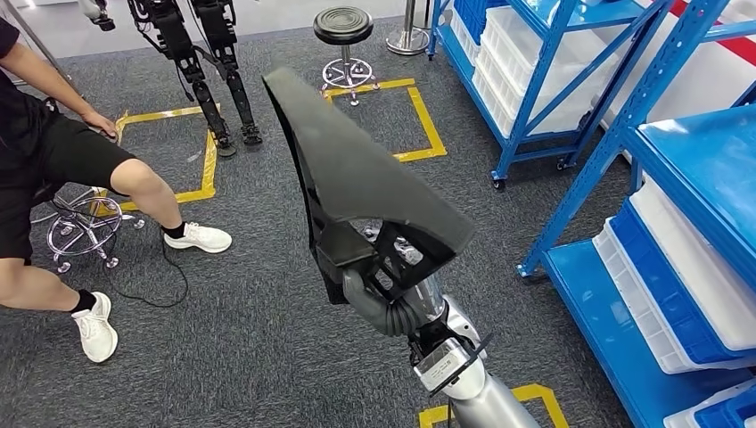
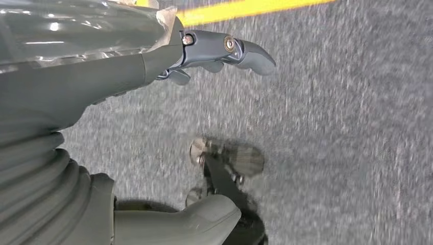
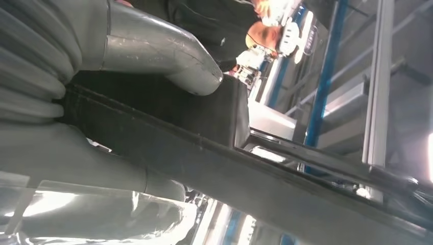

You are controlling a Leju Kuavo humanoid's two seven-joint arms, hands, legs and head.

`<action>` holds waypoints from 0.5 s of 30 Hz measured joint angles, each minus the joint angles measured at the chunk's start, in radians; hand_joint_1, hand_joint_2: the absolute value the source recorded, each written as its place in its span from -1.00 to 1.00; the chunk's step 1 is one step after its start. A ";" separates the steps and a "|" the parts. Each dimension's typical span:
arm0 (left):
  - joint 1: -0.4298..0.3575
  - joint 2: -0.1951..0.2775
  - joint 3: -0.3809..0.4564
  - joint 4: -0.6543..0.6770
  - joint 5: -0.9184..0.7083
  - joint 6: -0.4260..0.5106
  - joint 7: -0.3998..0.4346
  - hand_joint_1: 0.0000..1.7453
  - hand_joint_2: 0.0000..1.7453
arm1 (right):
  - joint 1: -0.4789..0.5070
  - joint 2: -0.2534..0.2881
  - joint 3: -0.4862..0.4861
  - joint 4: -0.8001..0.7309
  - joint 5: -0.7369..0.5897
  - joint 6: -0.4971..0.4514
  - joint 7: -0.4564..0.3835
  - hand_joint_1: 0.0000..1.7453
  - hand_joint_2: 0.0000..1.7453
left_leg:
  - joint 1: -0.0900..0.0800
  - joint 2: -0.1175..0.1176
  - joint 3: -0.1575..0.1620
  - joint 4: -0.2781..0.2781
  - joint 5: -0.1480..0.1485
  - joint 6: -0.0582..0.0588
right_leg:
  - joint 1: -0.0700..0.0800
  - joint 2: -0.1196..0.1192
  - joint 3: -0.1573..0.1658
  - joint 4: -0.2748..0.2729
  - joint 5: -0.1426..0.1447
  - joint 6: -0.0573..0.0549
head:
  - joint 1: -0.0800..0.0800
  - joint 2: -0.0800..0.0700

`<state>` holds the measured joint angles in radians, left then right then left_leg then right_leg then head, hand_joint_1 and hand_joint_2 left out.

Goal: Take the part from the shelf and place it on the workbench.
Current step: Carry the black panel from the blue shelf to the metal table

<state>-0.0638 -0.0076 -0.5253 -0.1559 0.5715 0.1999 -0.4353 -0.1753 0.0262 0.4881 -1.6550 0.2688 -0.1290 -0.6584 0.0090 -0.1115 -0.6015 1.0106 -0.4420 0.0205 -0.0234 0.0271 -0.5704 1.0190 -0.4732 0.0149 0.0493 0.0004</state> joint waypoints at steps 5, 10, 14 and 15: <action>-0.004 0.002 -0.008 0.000 0.000 -0.003 -0.007 -1.00 1.00 | -0.008 0.012 0.000 0.003 0.002 0.004 -0.003 1.00 1.00 | 0.004 0.098 -0.106 0.213 -0.109 -0.019 | 0.006 -0.044 0.005 -0.005 -0.001 -0.032 | -0.004 0.000; -0.002 0.004 -0.010 0.000 0.004 -0.002 -0.010 -1.00 1.00 | -0.006 0.019 0.000 0.009 0.002 0.005 -0.019 1.00 1.00 | 0.002 0.134 -0.071 0.131 -0.041 -0.009 | 0.016 -0.093 0.010 -0.005 -0.009 -0.036 | -0.004 0.000; -0.006 0.005 -0.012 0.000 0.003 0.000 -0.010 -1.00 1.00 | -0.006 0.024 0.000 0.009 0.007 0.005 -0.022 1.00 1.00 | -0.015 0.153 -0.010 0.012 -0.008 0.010 | 0.025 -0.121 0.017 -0.007 -0.017 -0.021 | -0.003 0.000; -0.005 0.005 -0.012 0.000 0.003 0.000 -0.010 -1.00 1.00 | -0.005 0.026 0.000 0.009 0.008 0.005 -0.023 1.00 1.00 | -0.016 0.143 -0.007 0.007 -0.005 0.016 | 0.024 -0.126 0.019 -0.008 -0.018 -0.016 | -0.003 0.000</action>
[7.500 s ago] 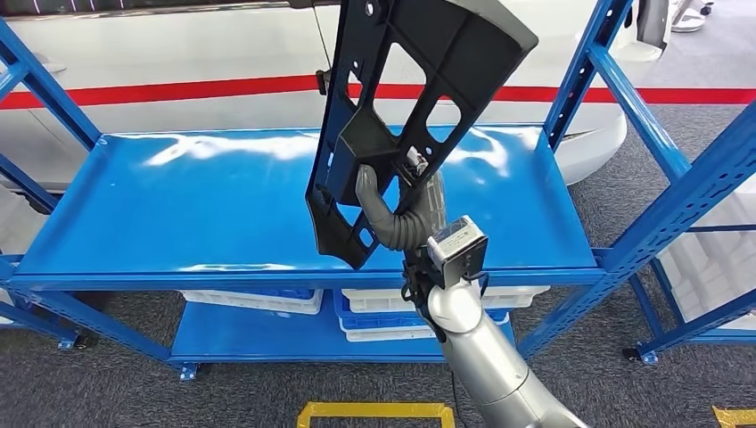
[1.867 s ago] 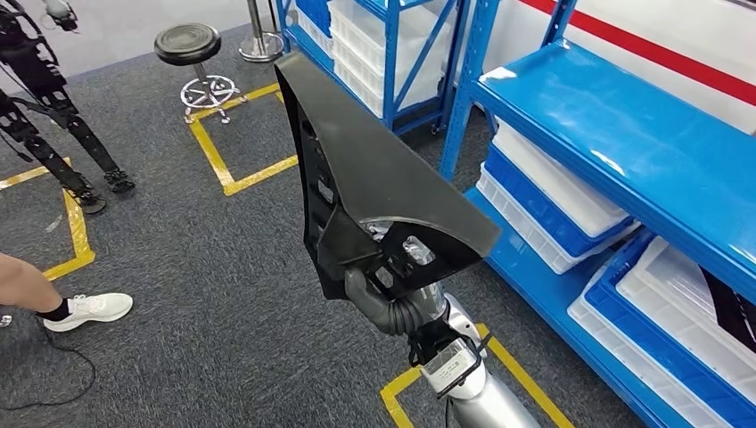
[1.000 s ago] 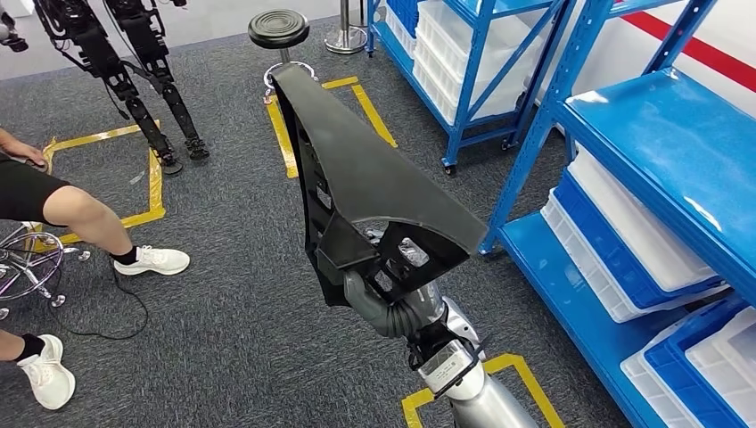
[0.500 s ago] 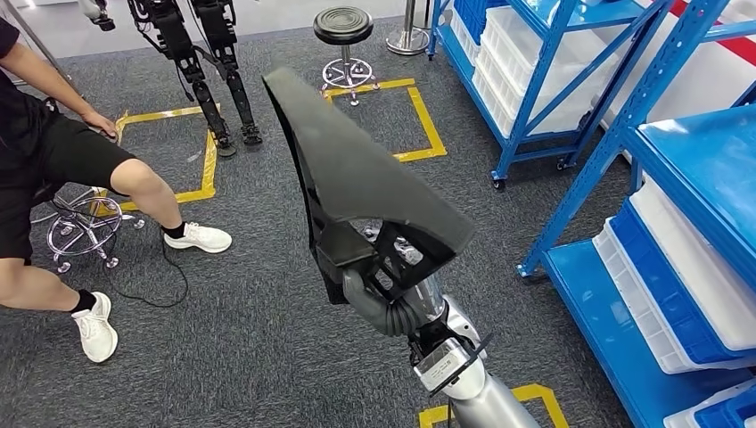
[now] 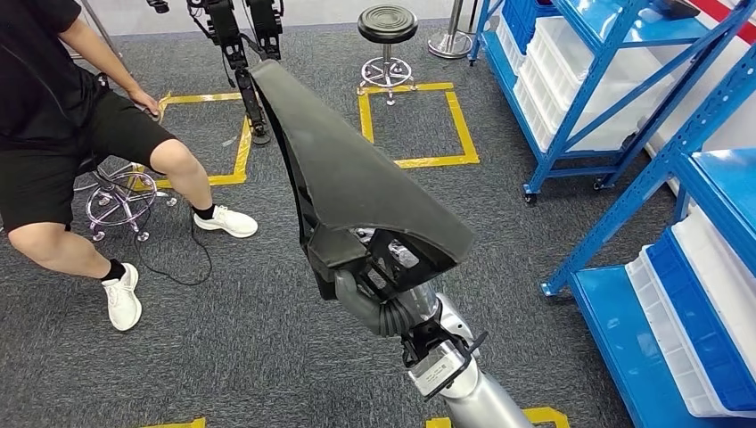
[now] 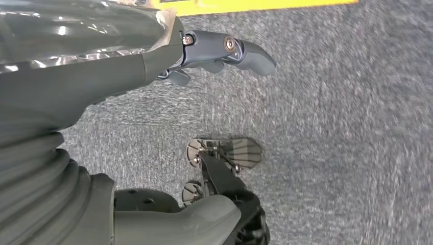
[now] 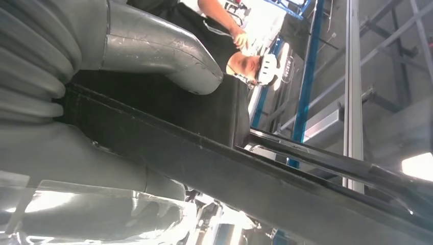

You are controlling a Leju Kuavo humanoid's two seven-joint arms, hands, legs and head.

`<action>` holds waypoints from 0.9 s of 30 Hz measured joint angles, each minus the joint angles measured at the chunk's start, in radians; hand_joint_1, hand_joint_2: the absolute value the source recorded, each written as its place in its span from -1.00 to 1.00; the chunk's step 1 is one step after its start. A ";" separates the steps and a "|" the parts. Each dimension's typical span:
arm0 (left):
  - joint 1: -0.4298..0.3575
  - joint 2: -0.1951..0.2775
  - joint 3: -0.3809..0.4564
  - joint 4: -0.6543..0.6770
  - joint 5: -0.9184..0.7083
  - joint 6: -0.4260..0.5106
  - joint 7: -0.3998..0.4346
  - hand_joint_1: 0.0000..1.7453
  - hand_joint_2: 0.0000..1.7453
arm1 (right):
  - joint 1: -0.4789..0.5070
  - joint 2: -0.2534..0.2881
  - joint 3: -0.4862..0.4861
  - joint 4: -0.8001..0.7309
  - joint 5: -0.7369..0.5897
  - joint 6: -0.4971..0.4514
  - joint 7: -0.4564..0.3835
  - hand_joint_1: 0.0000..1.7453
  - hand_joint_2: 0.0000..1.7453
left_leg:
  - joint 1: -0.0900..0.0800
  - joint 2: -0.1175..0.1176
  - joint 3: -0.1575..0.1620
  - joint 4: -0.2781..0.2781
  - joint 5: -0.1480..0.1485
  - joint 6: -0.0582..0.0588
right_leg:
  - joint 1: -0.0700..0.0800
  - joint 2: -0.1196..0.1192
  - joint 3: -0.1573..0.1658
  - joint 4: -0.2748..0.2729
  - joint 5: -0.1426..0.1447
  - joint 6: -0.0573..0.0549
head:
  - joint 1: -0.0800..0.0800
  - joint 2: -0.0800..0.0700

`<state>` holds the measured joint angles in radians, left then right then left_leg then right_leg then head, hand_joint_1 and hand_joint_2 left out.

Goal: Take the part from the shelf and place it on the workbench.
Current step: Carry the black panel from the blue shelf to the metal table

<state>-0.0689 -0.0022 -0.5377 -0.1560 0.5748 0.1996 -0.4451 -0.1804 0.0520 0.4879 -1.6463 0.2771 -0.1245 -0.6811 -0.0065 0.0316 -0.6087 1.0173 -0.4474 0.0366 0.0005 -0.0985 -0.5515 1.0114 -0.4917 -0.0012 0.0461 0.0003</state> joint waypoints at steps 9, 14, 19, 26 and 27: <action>-0.002 0.000 -0.002 0.000 -0.002 0.000 0.003 -1.00 1.00 | 0.007 -0.002 0.000 0.012 0.008 0.000 -0.007 1.00 1.00 | 0.009 -0.100 0.018 -0.023 0.016 0.021 | -0.016 0.097 -0.117 0.219 -0.069 0.026 | 0.002 0.000; 0.000 -0.001 -0.003 0.000 -0.003 0.002 0.006 -1.00 1.00 | 0.001 0.001 0.000 0.017 0.009 0.001 -0.011 1.00 1.00 | 0.010 -0.149 0.009 -0.006 0.006 -0.008 | -0.023 0.139 -0.021 0.009 0.016 0.027 | 0.002 0.000; 0.000 0.000 -0.004 0.000 -0.002 0.004 0.010 -1.00 1.00 | -0.009 0.015 0.000 0.018 0.009 0.002 -0.012 1.00 1.00 | 0.017 -0.075 -0.049 0.103 -0.056 -0.032 | -0.025 0.096 -0.013 -0.002 0.023 -0.009 | -0.001 0.000; 0.001 0.001 -0.005 0.000 -0.003 0.004 0.012 -1.00 1.00 | -0.010 0.016 0.001 0.023 0.011 0.002 -0.012 1.00 1.00 | 0.023 -0.017 -0.088 0.160 -0.039 -0.036 | -0.014 0.034 -0.007 -0.002 0.013 -0.016 | -0.002 0.000; 0.000 0.001 -0.005 0.000 -0.002 0.005 0.011 -1.00 1.00 | -0.011 0.016 0.002 0.023 0.011 0.002 -0.012 1.00 1.00 | 0.019 0.005 -0.055 0.098 -0.019 -0.032 | -0.011 0.027 -0.004 -0.001 0.010 -0.014 | -0.002 0.000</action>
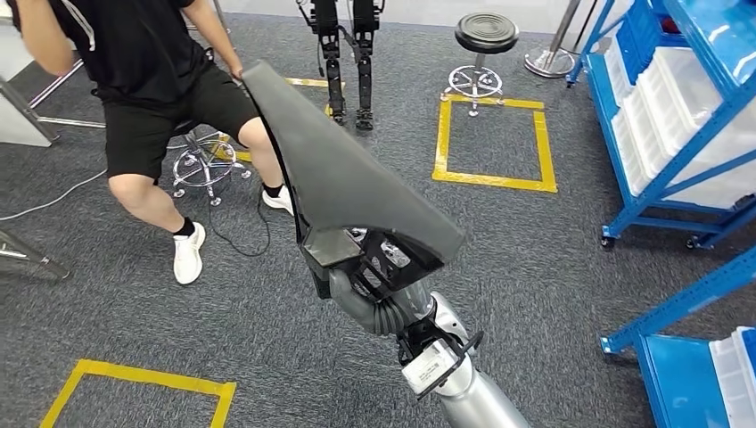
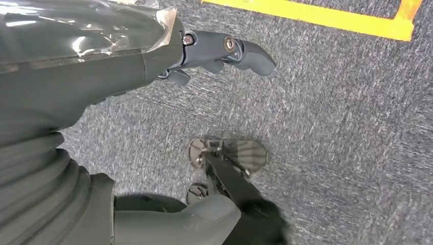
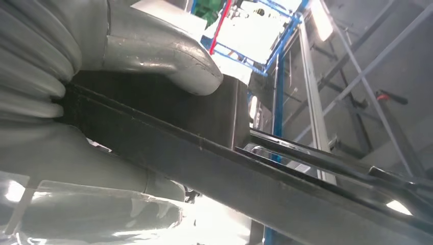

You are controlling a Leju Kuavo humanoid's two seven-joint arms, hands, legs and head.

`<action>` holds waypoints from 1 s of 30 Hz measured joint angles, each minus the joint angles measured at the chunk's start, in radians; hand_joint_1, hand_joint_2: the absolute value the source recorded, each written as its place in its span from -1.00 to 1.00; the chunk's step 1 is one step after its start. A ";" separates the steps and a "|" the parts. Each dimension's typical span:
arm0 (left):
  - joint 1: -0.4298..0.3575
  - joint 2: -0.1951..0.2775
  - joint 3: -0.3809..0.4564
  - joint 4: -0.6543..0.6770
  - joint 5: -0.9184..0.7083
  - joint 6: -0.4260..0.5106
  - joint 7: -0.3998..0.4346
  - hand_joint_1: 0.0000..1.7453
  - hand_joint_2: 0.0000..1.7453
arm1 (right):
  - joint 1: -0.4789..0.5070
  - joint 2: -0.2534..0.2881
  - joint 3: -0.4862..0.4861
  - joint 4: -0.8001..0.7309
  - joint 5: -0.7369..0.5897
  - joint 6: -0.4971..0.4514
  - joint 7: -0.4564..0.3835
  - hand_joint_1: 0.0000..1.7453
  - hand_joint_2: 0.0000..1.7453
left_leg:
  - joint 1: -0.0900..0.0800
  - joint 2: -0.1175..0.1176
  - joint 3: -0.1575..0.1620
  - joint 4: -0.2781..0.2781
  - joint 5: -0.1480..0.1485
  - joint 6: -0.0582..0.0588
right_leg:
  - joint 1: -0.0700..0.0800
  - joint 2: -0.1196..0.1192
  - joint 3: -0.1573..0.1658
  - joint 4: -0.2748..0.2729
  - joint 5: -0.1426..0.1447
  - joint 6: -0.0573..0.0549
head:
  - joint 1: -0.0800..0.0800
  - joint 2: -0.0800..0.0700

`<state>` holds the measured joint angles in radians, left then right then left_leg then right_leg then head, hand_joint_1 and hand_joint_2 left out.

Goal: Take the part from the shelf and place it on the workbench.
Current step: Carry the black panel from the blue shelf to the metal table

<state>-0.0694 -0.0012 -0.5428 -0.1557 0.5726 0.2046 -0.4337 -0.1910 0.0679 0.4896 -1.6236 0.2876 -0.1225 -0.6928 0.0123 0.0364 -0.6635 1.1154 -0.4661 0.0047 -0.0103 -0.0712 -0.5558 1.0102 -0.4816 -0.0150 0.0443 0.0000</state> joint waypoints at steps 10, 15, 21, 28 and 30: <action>-0.008 0.006 0.000 -0.001 0.002 0.002 -0.020 -1.00 1.00 | -0.015 -0.003 0.002 -0.001 -0.005 -0.007 0.023 1.00 1.00 | -0.006 -0.049 0.066 -0.121 0.038 0.047 | 0.003 0.060 -0.101 0.227 -0.107 0.022 | 0.005 0.000; -0.006 0.004 -0.006 0.000 0.000 -0.004 -0.015 -1.00 1.00 | -0.007 -0.010 0.000 -0.015 -0.002 -0.009 0.047 1.00 1.00 | -0.005 -0.117 0.069 -0.115 0.033 0.040 | -0.007 0.088 -0.080 0.127 -0.033 0.057 | 0.005 0.000; 0.003 0.006 -0.012 0.000 0.000 0.000 -0.004 -1.00 1.00 | -0.006 -0.009 -0.002 -0.025 -0.002 -0.010 0.052 1.00 1.00 | -0.001 -0.134 0.055 -0.096 0.018 0.005 | -0.011 0.093 -0.021 0.007 0.018 0.023 | 0.004 0.000; 0.003 0.007 -0.011 0.001 0.028 0.028 -0.005 -1.00 1.00 | -0.006 -0.006 -0.002 -0.022 -0.005 0.014 0.043 1.00 1.00 | 0.002 -0.039 -0.080 0.164 -0.086 -0.013 | -0.003 0.027 -0.014 0.003 0.009 -0.005 | 0.000 0.000; 0.004 0.009 -0.009 0.001 0.034 0.031 -0.008 -1.00 1.00 | -0.011 -0.005 -0.001 -0.019 -0.008 0.022 0.041 1.00 1.00 | -0.001 -0.015 -0.014 0.037 -0.021 -0.004 | 0.000 0.010 -0.010 0.003 0.006 -0.004 | 0.000 0.000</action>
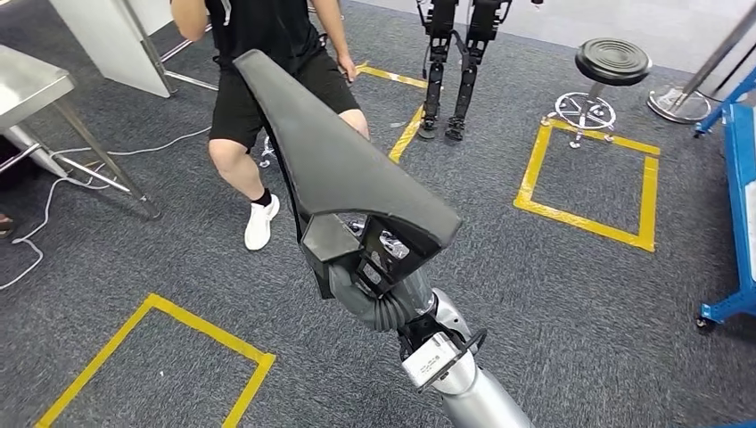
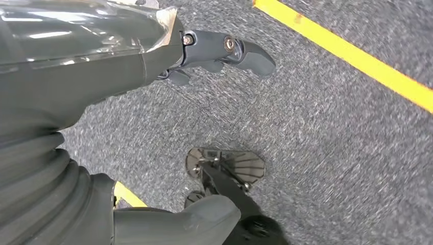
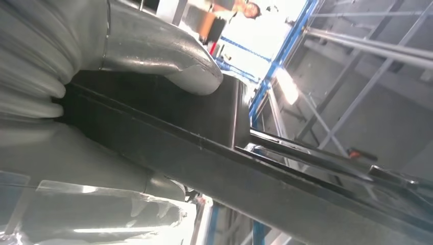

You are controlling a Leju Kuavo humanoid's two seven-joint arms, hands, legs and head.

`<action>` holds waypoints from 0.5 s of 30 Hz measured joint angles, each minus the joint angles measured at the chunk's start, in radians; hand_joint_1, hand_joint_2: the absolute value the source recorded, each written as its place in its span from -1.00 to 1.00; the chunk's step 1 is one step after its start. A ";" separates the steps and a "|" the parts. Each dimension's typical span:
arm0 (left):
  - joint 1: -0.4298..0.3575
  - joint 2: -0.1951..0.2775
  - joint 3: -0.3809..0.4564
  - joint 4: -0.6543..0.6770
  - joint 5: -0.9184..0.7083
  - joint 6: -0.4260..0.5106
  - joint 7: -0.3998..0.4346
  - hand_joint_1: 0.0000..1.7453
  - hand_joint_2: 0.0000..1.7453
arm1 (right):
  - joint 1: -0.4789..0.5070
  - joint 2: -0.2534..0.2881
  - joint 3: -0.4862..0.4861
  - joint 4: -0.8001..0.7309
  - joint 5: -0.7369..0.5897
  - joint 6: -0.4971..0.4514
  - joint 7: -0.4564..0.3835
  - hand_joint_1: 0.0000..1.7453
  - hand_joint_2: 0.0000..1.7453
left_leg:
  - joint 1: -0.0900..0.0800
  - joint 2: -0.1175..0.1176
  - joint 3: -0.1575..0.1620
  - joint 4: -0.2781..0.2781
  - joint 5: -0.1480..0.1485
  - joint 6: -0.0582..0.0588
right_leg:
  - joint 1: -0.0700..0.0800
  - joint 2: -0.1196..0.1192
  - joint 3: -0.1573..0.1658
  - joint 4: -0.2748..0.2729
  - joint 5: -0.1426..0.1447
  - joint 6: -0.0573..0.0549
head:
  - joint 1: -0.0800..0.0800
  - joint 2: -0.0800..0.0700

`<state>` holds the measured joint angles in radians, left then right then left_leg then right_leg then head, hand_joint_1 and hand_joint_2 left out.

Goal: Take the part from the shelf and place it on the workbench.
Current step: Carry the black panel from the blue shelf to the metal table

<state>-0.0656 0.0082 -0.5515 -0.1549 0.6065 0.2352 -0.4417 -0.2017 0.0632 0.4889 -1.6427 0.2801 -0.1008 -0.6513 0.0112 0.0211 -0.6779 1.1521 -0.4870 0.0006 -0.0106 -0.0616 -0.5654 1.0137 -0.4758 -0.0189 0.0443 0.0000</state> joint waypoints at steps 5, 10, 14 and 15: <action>-0.003 0.002 0.004 0.000 0.005 0.005 0.003 -1.00 1.00 | -0.025 0.009 0.012 0.011 -0.011 0.017 0.000 1.00 1.00 | -0.018 0.014 0.069 -0.137 0.039 0.025 | 0.011 -0.035 0.011 -0.003 -0.010 0.019 | 0.001 0.000; -0.006 -0.004 0.010 -0.001 0.015 0.018 0.020 -1.00 1.00 | -0.047 0.011 0.033 0.030 -0.032 0.021 0.004 1.00 1.00 | -0.005 -0.035 0.090 -0.165 0.056 0.048 | 0.005 0.042 -0.070 0.175 -0.094 0.021 | 0.003 0.000; -0.002 -0.009 0.013 -0.001 0.022 0.024 0.033 -1.00 1.00 | -0.052 0.004 0.043 0.051 -0.045 0.023 0.005 1.00 1.00 | -0.004 -0.087 0.090 -0.162 0.055 0.046 | -0.003 0.057 -0.120 0.237 -0.085 0.043 | 0.004 0.000; -0.001 -0.011 0.014 -0.001 0.022 0.028 0.036 -1.00 1.00 | -0.055 0.003 0.046 0.054 -0.048 0.023 0.005 1.00 1.00 | -0.003 -0.100 0.091 -0.160 0.053 0.043 | -0.008 0.068 -0.090 0.166 -0.051 0.053 | 0.004 0.000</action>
<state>-0.0671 -0.0024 -0.5380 -0.1555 0.6288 0.2635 -0.4056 -0.2571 0.0665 0.5347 -1.5886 0.2323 -0.0782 -0.6466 0.0083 -0.0791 -0.5873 0.9920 -0.4341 0.0433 -0.0184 0.0066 -0.6552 1.1801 -0.5265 0.0345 0.0485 0.0000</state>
